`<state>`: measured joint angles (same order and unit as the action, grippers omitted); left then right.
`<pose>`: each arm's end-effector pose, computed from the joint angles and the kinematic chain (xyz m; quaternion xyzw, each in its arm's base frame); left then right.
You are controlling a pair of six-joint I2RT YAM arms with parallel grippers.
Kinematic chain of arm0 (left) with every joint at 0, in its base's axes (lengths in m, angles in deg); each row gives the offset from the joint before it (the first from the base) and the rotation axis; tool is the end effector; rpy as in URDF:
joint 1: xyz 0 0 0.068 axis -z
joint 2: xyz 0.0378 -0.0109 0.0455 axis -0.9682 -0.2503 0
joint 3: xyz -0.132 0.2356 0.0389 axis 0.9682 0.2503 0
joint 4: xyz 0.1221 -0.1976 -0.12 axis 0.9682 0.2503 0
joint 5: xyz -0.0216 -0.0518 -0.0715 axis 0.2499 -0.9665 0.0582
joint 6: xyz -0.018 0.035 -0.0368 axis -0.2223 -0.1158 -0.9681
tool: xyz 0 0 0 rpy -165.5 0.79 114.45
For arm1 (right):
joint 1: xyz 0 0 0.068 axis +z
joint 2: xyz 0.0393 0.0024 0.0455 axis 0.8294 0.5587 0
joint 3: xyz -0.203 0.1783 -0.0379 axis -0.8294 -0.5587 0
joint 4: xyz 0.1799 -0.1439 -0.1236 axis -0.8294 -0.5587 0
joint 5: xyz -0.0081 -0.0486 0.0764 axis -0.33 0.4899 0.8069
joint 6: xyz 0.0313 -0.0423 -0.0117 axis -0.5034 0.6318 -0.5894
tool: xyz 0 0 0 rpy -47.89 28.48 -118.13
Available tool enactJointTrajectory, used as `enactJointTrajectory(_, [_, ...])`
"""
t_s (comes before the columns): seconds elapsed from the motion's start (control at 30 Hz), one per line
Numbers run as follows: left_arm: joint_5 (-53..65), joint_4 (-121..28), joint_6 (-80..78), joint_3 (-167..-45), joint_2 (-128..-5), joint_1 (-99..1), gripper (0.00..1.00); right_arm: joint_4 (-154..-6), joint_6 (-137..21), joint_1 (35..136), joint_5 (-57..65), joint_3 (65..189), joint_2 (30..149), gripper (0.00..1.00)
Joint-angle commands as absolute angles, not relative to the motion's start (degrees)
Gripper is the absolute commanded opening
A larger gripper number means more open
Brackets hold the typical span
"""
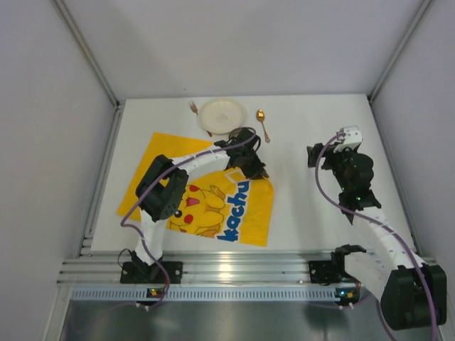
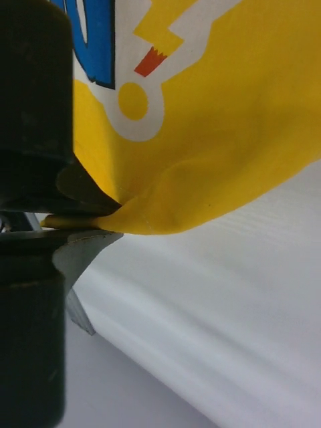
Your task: Set the dinner table for one person
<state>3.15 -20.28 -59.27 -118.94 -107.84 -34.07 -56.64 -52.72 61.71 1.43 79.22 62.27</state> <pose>0.3253 -0.2963 0.1856 -0.2030 0.9286 -0.2965 0.0930 0.2190 0.0251 0.2664 -0.0565 0.7260 0.0760 0.6811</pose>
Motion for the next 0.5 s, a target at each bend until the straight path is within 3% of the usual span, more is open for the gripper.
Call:
enactJointTrajectory(0.0, [-0.01, -26.37, -66.99, -124.14, -109.13, -33.67, 0.2, -64.97, -54.45, 63.85, 1.22, 82.2, 58.97, 1.0])
enactJointTrajectory(0.03, [0.25, -26.38, -66.29, -125.28, -109.13, -33.67, 0.49, -65.67, -54.54, 64.29, 1.14, 82.11, 57.48, 1.0])
enactJointTrajectory(0.07, [0.51, -26.29, -65.76, -125.12, -108.0, -33.58, 0.66, -66.89, -54.45, 64.73, 1.22, 81.76, 56.77, 1.0])
enactJointTrajectory(0.1, [1.65, -26.47, -65.06, -124.77, -107.03, -33.67, 0.98, -67.34, -54.1, 65.52, 1.48, 81.5, 55.9, 1.0])
enactJointTrajectory(0.33, [10.16, -19.19, -58.03, -119.49, -93.76, -34.46, 0.98, -71.13, -48.48, 67.11, 4.47, 80.17, 46.06, 1.0])
enactJointTrajectory(0.47, [20.44, -3.2, -50.82, -115.99, -84.71, -37.09, 0.98, -70.24, -56.09, 68.69, 2.98, 82.18, 46.04, 1.0])
